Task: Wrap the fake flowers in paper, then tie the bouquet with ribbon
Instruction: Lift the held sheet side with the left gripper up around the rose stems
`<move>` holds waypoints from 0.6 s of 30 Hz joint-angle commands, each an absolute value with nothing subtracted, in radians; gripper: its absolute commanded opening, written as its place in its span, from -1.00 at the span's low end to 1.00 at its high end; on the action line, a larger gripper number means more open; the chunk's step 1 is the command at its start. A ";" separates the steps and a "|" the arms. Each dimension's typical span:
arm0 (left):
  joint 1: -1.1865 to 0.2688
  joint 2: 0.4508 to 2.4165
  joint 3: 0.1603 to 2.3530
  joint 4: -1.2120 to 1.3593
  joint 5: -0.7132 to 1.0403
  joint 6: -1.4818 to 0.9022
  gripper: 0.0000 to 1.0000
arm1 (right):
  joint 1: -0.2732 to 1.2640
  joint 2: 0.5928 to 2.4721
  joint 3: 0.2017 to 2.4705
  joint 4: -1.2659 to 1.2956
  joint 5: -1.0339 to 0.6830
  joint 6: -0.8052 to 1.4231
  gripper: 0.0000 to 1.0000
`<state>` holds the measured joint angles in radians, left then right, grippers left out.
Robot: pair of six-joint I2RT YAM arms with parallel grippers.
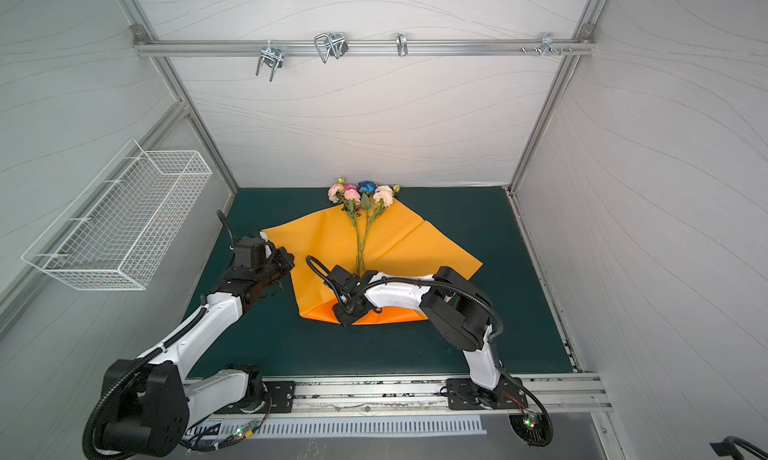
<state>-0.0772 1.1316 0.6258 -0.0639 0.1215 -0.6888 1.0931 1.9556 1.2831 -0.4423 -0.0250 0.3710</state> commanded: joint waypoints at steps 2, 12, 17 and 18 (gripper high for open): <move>-0.081 1.092 0.661 -0.054 0.146 -0.708 -1.00 | 1.081 1.971 1.283 -0.471 -0.018 0.375 -0.55; -0.122 1.088 0.747 -0.023 0.155 -0.760 -1.00 | 1.081 1.971 1.253 -0.451 -0.040 0.385 -0.61; -0.191 1.147 0.806 -0.012 0.128 -0.777 -1.00 | 1.065 1.941 1.233 -0.448 -0.047 0.396 -0.61; -0.206 1.161 0.817 -0.015 0.121 -0.786 -1.00 | 1.057 1.928 1.225 -0.444 -0.053 0.400 -0.61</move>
<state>-0.1757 1.1328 0.7547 -0.0605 0.1455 -0.7570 1.0710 1.9469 1.2629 -0.4213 -0.0391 0.3782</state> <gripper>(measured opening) 0.051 0.194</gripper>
